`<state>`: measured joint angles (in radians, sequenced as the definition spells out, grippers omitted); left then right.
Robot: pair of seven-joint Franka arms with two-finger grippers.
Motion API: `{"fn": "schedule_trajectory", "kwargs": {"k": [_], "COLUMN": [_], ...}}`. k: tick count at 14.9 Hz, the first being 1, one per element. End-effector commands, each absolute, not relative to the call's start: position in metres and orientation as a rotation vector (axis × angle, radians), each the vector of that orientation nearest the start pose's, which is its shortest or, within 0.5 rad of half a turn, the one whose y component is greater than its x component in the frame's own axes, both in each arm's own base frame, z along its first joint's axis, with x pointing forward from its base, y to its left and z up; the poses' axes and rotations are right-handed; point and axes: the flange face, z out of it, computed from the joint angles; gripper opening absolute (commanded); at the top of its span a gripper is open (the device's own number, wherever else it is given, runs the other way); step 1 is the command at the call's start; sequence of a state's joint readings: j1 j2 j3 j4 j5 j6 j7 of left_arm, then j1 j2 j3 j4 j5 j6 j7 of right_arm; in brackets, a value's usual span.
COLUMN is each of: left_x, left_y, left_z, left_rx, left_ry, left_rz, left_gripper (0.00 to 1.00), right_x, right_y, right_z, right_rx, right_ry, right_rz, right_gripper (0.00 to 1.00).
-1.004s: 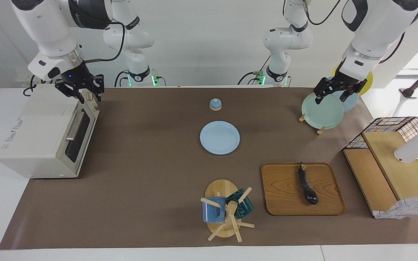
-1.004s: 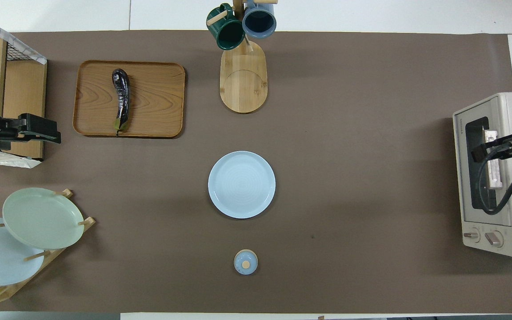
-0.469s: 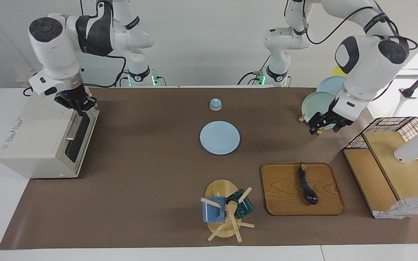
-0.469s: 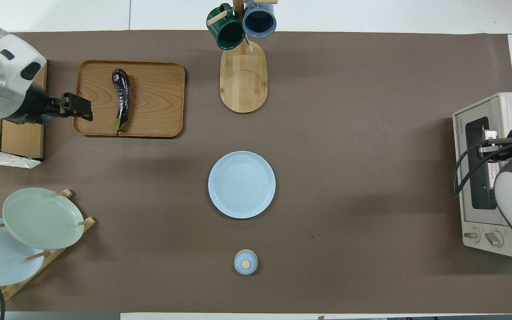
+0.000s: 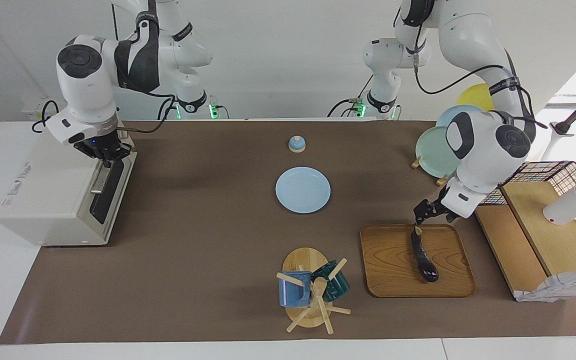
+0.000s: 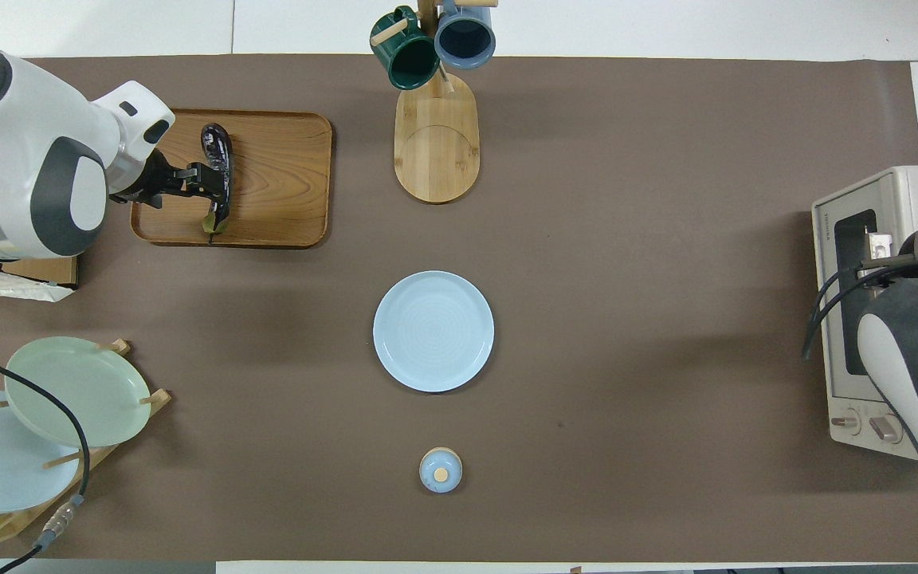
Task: Put eggplant into oven
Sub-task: 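Grasp the eggplant with the left gripper while the right gripper reaches the oven, then lift the eggplant with the left gripper while the right gripper opens the oven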
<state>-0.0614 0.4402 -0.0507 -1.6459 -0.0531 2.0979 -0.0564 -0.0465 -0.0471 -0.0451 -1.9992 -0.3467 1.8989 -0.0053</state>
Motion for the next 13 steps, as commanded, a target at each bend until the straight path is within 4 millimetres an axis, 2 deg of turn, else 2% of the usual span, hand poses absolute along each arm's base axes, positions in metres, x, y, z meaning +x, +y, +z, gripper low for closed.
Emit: {"fn": "schedule_trajectory", "kwargs": {"k": [1,3,4,7,11,13], "left_x": [0.680,0.682,0.679,0.678,0.676,0.672], "left_y": [-0.084,-0.089,-0.100,-0.102,-0.097,-0.096], "left_z": [0.343,0.331,0.317,0.314,0.307,0.302], "left_rx": [-3.205,-3.202,-3.201,-3.199,-3.191,-3.190], "left_ry": [0.082,0.092,0.118,0.138,0.221,0.228], "left_rz": [-0.061,-0.085,-0.099,-0.119,-0.103,-0.096], "left_gripper": [1.00,1.00,1.00,0.99,0.93,0.87], "right_x": [0.530,0.529,0.528,0.526,0.530,0.537], "right_y": [-0.079,-0.078,-0.077,-0.062,-0.048,-0.028], "right_z": [0.471,0.465,0.461,0.442,0.402,0.381], "right_rx": [-3.486,-3.483,-3.480,-3.457,-3.358,-3.329], "right_ry": [-0.167,-0.176,-0.182,-0.219,-0.193,-0.239], "right_rz": [0.137,0.139,0.135,0.118,0.080,0.053], "right_gripper": [0.00,0.00,0.00,0.00,0.00,0.00]}}
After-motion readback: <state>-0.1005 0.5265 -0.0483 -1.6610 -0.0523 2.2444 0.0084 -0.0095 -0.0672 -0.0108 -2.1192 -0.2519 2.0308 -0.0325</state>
